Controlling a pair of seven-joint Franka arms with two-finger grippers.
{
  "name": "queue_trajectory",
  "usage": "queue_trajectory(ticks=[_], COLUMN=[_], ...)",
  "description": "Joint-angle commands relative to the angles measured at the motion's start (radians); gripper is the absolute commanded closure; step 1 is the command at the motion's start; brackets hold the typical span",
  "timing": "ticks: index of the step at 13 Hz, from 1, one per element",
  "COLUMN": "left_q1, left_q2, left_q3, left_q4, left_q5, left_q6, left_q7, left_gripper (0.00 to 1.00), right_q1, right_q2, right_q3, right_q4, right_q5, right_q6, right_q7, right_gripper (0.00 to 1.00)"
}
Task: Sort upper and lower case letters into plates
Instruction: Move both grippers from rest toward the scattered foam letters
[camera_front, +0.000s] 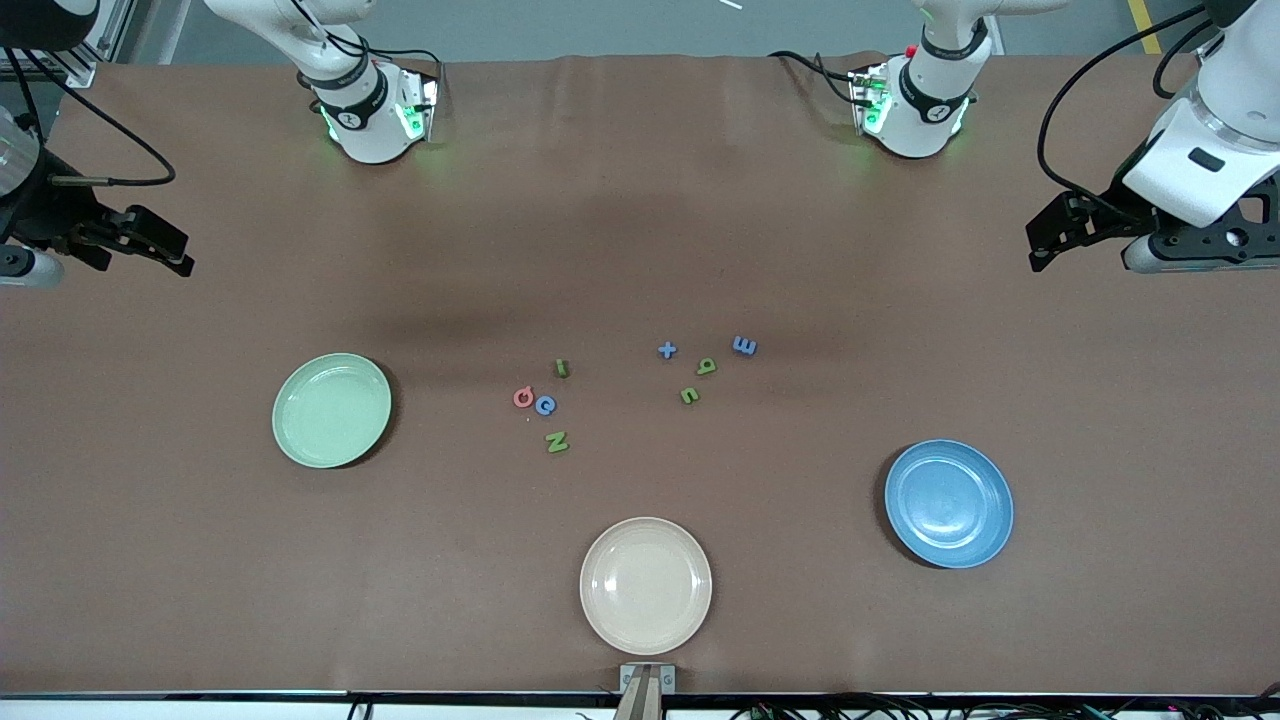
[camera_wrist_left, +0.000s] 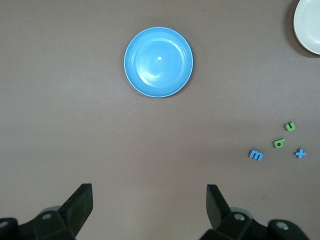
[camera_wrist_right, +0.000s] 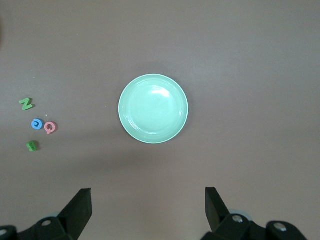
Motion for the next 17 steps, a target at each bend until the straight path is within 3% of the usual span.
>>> queue_trajectory(ticks=[1, 7, 9, 12, 15, 17], left_q1=[0.004, -0.009, -0.042, -0.096, -0.185, -0.235], left_q2=[0.006, 0.052, 0.072, 0.14, 0.241, 0.311], left_q3=[-0.003, -0.015, -0.037, -0.089, -0.123, -0.124], left_q4=[0.021, 0.021, -0.037, -0.15, -0.262, -0.336], left_q5=[0.0, 0.0, -0.002, 0.0, 0.013, 0.015], left_q6=[-0.016, -0.016, 0.027, 0.183, 0.405, 0.557], left_q7=[0.02, 0.037, 0.011, -0.067, -0.168, -0.24], left_gripper=[0.0, 0.0, 0.0, 0.0, 0.0, 0.0], right_q1=[-0.027, -0.033, -0.033, -0.03, -0.051, 0.017], right_q2=[-0.026, 0.005, 0.005, 0.032, 0.263, 0.27], right_q3=[0.015, 0.014, 0.014, 0.015, 0.011, 0.017], right_q4=[-0.016, 0.04, 0.04, 0.035, 0.11, 0.103], right_q5=[0.029, 0.042, 0.042, 0.035, 0.041, 0.059], right_q6=[0.001, -0.042, -0.047, -0.059, -0.013, 0.031], right_q7=[0.001, 0.021, 0.021, 0.015, -0.005, 0.054], right_gripper=[0.0, 0.0, 0.0, 0.0, 0.0, 0.0])
